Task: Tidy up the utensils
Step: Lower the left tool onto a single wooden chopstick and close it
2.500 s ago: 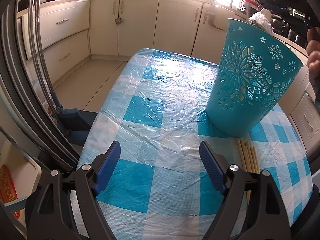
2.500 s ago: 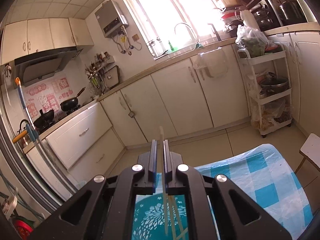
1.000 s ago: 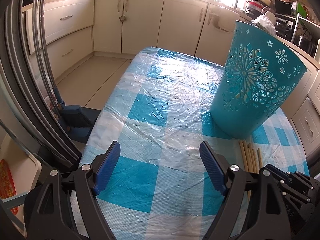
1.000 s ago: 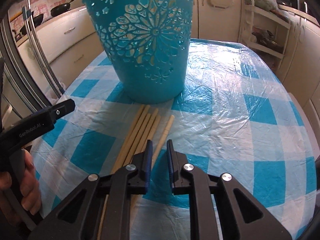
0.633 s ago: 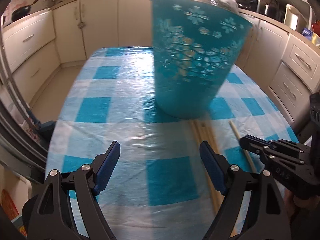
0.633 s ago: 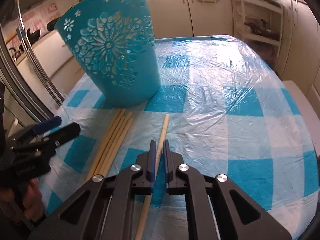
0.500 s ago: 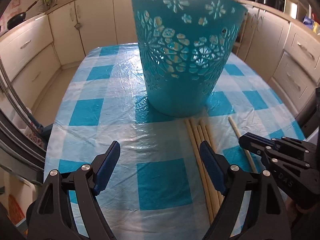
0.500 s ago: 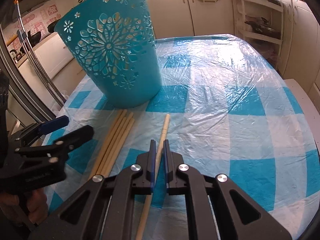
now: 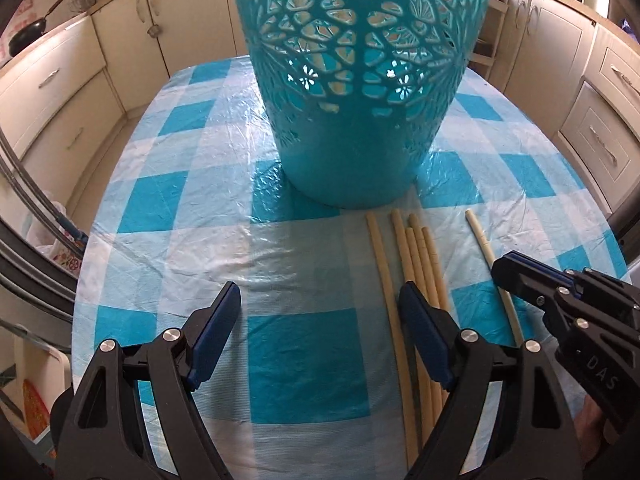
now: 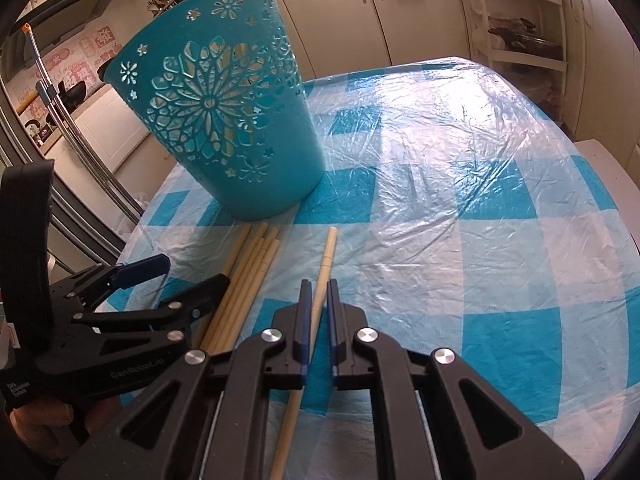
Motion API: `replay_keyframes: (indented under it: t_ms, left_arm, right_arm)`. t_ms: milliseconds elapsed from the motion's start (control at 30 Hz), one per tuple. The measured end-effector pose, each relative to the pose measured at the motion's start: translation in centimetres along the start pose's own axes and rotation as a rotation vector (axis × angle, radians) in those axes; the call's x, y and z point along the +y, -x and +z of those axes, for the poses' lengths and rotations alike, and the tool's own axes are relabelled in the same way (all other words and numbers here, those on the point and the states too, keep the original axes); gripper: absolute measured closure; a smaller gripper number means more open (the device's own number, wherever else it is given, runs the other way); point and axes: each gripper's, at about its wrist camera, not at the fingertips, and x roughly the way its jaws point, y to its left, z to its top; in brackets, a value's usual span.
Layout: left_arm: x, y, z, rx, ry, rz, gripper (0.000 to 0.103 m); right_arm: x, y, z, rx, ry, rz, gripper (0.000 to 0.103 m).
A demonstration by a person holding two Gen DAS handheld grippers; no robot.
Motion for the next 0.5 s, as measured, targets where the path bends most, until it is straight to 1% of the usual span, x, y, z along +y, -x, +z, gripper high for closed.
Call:
replay_keyframes:
  t_ms: [100,233,400,467,500]
  left_arm:
    - [0.06,0.09,-0.03,0.0,0.0,0.004,0.026]
    - [0.34,0.14,0.18,-0.004,-0.017,-0.012,0.039]
    - [0.75,0.12,0.42,-0.004,-0.023,-0.019,0.044]
    - [0.73,0.07,0.5,-0.006,-0.028,-0.023,0.047]
    - [0.76,0.12,0.48,-0.008,-0.032,-0.026,0.051]
  right_arm:
    - [0.0,0.02,0.0,0.001,0.0,0.001,0.095]
    - [0.16,0.05,-0.03,0.001,0.009,-0.009,0.095]
    - [0.36,0.03,-0.04,0.001,0.016,-0.017,0.094]
    - [0.46,0.01,-0.07,0.0,0.018,-0.02,0.094]
    - [0.49,-0.01,-0.07,0.001,0.019,-0.021,0.094]
